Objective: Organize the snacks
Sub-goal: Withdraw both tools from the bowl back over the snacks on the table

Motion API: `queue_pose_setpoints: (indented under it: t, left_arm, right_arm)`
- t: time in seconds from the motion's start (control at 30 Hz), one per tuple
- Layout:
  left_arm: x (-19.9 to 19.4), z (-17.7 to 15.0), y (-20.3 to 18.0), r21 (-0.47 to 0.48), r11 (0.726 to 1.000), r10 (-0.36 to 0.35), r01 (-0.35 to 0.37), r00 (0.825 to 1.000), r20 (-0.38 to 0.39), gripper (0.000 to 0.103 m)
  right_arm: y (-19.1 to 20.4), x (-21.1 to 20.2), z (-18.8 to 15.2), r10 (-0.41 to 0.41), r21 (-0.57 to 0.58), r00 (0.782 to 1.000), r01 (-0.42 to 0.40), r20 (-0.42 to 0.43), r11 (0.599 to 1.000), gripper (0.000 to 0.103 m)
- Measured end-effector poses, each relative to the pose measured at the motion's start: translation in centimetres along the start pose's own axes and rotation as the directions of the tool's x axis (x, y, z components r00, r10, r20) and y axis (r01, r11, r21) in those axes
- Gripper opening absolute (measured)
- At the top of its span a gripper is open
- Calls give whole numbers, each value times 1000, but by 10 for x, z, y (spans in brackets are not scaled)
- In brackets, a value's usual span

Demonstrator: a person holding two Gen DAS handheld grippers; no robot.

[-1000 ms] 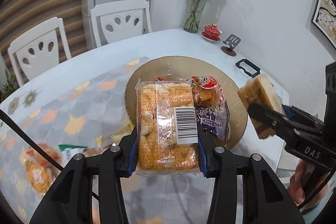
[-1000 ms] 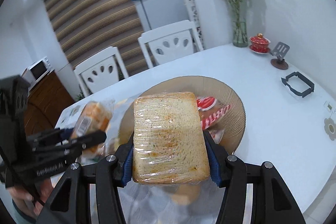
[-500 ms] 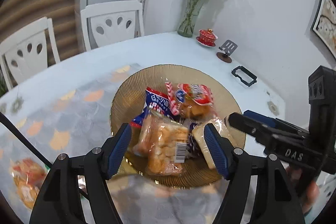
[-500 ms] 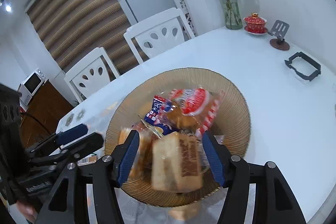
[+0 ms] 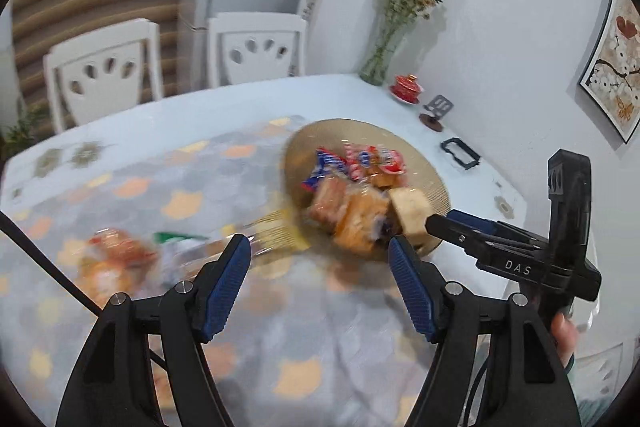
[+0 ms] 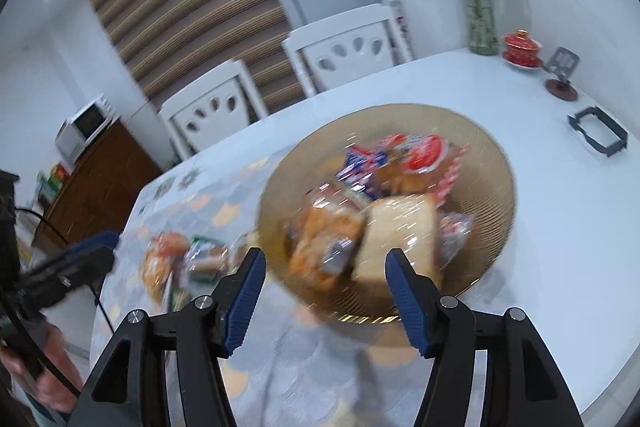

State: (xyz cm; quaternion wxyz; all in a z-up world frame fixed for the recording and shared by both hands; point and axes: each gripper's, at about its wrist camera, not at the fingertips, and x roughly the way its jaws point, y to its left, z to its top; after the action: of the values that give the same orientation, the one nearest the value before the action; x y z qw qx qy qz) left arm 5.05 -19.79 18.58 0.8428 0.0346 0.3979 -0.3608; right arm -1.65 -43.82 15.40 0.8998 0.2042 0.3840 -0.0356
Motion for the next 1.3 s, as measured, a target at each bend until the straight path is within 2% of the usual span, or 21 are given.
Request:
queue_pose_setpoints:
  t: [0.03, 0.13, 0.23, 0.43, 0.7, 0.87, 0.97, 1.07, 1.13, 1.17, 1.3]
  left_arm:
    - [-16, -6, 7, -1, 999, 40, -40, 999, 8, 70]
    - [-48, -19, 24, 5, 995, 99, -99, 995, 16, 70]
    - [-78, -35, 46, -11, 981, 192, -192, 981, 19, 70]
    - [-109, -67, 91, -120, 963, 243, -240, 970, 11, 70]
    - [-76, -115, 129, -263, 945, 179, -197, 980, -92, 70]
    - [-46, -139, 139, -327, 927, 149, -183, 981, -128, 70]
    - [-30, -148, 144, -361, 911, 161, -199, 978, -133, 70]
    - [-17, -153, 142, -350, 912, 182, -216, 975, -130, 70]
    - [-8, -155, 140, -324, 917, 201, -234, 970, -134, 74]
    - [-3, -156, 140, -320, 913, 217, -252, 966, -140, 80]
    - [12, -158, 149, -333, 906, 221, -263, 962, -159, 80]
  right_arm:
    - [7, 0, -4, 11, -19, 1000, -11, -9, 1000, 60]
    - [29, 3, -14, 32, -77, 999, -34, -33, 996, 60]
    - [52, 7, -25, 55, -138, 997, -63, -56, 988, 60]
    - [88, 28, -41, 84, -215, 989, -109, -123, 970, 60]
    - [120, 55, -61, 76, -292, 979, -130, -189, 947, 60]
    - [122, 78, -61, 76, -268, 970, -138, -231, 953, 60]
    - [124, 91, -59, 99, -240, 961, -164, -260, 957, 60]
    - [129, 104, -55, 109, -227, 954, -176, -280, 958, 60]
    - [135, 110, -54, 117, -226, 950, -186, -288, 956, 60]
    - [138, 114, -54, 124, -228, 948, -195, -293, 954, 60]
    - [163, 129, -59, 141, -260, 936, -231, -323, 938, 60]
